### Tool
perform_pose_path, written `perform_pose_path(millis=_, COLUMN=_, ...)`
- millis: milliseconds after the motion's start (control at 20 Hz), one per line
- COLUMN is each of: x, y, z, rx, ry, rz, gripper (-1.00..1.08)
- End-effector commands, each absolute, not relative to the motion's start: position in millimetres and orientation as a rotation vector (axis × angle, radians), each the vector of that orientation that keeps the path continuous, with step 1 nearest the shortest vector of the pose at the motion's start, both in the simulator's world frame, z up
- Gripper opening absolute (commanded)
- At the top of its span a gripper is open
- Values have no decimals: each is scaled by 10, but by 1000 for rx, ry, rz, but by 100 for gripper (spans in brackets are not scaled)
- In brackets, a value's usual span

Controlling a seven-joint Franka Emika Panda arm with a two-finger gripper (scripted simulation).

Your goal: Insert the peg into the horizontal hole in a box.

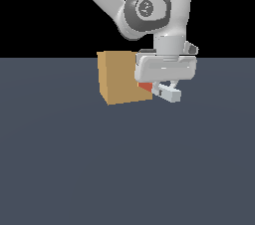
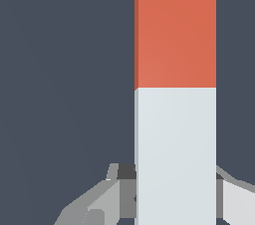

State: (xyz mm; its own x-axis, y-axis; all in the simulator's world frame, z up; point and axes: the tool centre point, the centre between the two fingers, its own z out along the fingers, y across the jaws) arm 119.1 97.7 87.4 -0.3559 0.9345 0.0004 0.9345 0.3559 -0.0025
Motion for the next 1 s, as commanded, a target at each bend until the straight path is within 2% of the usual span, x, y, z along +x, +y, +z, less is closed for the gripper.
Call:
perform_pose_path(millis=0, x=1191, y=977, z=874, rx=-1782, ry=-2585, rz=3, gripper=-100)
perform_pose_path(millis=500, x=1160, y=1062, z=884, rx=-1781, ry=-2588, rz=2, gripper=-100)
perform_pose_path(millis=950, x=902, y=1706, z=895, rx=-1782, ry=-2589, rz=-1, gripper=-100)
